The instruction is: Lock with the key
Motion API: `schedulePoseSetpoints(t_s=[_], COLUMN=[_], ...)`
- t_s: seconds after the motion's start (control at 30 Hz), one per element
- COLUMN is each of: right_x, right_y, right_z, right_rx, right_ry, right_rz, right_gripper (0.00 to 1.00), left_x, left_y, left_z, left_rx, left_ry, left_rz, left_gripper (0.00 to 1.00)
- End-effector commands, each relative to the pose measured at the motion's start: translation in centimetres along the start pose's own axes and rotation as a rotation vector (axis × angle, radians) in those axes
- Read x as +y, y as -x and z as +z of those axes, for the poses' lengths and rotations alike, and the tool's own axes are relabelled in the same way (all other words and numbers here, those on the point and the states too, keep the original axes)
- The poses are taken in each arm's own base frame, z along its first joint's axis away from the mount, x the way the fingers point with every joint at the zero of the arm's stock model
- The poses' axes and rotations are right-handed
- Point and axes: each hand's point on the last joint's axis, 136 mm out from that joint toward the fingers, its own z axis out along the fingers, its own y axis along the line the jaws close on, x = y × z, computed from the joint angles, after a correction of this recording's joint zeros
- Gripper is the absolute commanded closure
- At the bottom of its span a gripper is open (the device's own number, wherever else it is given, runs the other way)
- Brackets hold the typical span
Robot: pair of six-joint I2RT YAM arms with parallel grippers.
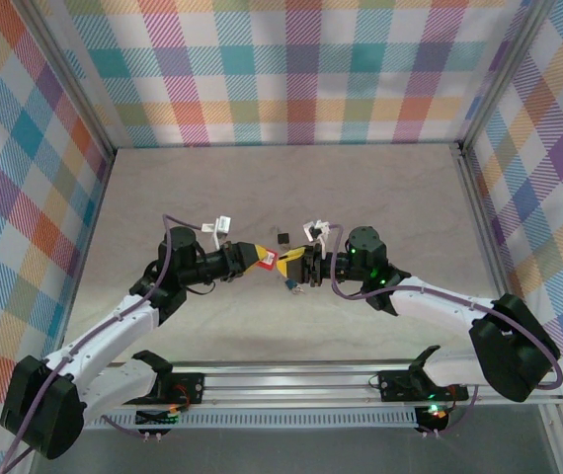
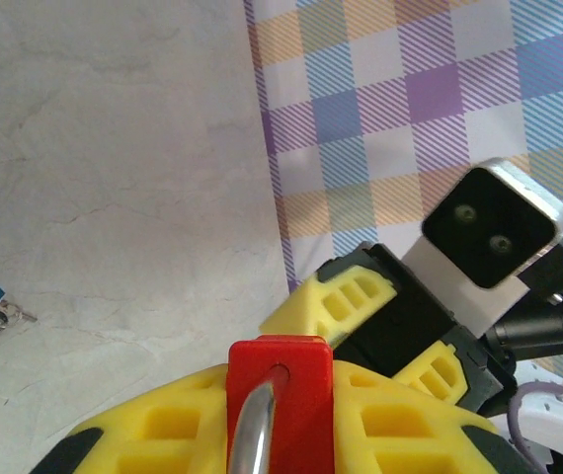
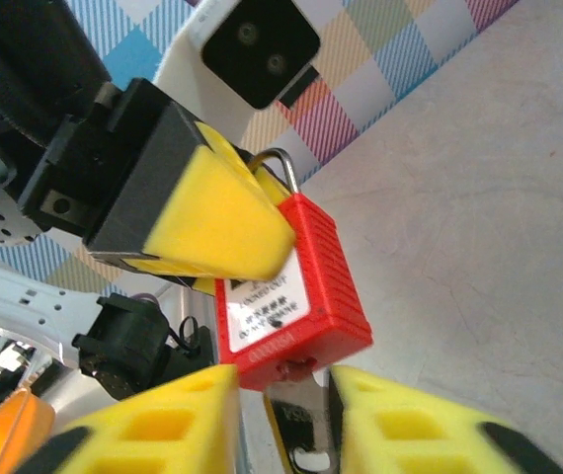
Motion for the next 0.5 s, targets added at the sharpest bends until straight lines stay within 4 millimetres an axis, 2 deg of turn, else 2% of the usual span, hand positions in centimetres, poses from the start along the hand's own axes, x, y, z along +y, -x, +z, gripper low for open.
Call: schedulePoseSetpoints(t_s=[0.0, 0.13, 0.47], right_x=[0.05, 0.05, 0.45], right_y=[0.18, 0.17, 0.20], right_z=[-0.16, -0.17, 0.11], right_rx=[-0.011, -0.011, -0.011], right_ry=[-0.003, -0.003, 0.035], right_rz=[-0.026, -0.023, -0.002], right_gripper=[0.61, 0.60, 0.76], left_x=[-1.46, -1.40, -1.13], left_y=[0.42, 0.28, 0.02], left_z=[-0.68, -0.73, -0.75], left_rx=[-0.029, -0.024, -0.016], left_ry=[-0.052, -0.047, -0.046], left_rz=[0.036, 0.040, 0.035], left_gripper=[1.00, 1.00, 1.00])
